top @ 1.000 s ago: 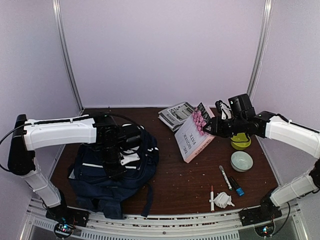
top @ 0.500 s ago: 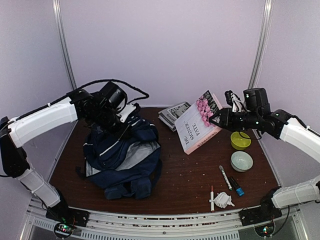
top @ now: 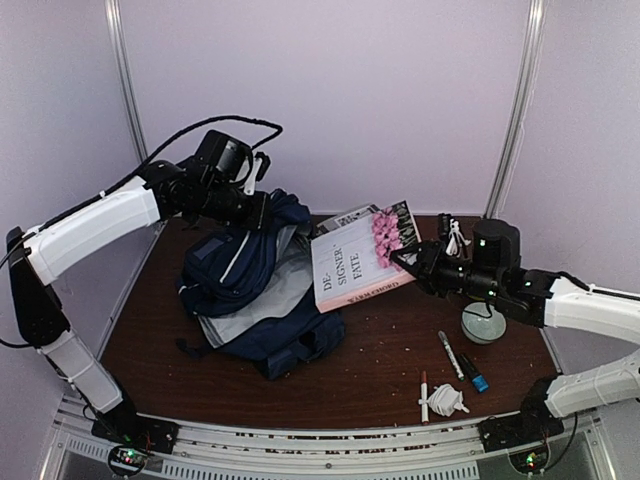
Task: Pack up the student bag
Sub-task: Grab the largest pocket of the student bag, then place the book in the largest pocket of the bag.
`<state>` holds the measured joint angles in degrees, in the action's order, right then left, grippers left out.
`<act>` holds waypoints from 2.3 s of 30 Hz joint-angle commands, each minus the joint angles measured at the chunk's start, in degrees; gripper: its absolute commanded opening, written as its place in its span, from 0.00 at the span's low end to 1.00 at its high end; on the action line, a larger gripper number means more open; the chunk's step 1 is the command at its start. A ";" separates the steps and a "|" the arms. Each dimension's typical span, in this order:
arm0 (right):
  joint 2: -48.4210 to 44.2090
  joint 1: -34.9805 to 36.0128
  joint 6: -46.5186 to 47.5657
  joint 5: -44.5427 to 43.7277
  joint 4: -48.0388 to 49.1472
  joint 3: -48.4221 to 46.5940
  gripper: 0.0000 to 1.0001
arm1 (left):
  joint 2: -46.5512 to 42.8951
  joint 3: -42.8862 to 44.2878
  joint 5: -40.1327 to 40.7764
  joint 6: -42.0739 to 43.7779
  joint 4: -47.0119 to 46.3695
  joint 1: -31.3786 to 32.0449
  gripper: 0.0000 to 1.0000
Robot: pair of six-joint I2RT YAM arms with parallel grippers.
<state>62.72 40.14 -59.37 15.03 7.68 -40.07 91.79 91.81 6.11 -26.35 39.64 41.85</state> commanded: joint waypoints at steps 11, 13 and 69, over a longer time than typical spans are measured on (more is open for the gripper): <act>19.32 6.90 -19.39 -14.81 23.04 -4.43 0.23 | 2.04 15.69 -5.33 -0.56 -21.56 1.53 0.00; 23.28 7.64 -22.23 -13.33 24.70 -7.02 0.24 | 2.05 17.39 -4.63 1.49 -20.03 1.72 0.00; 35.81 14.66 17.58 2.05 -18.86 -36.47 0.44 | -5.02 9.28 -4.33 8.98 -17.78 0.47 0.00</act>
<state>94.21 55.02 -37.89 9.23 -20.14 -73.14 90.94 96.27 7.40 -19.09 38.41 41.30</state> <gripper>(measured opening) 0.484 0.074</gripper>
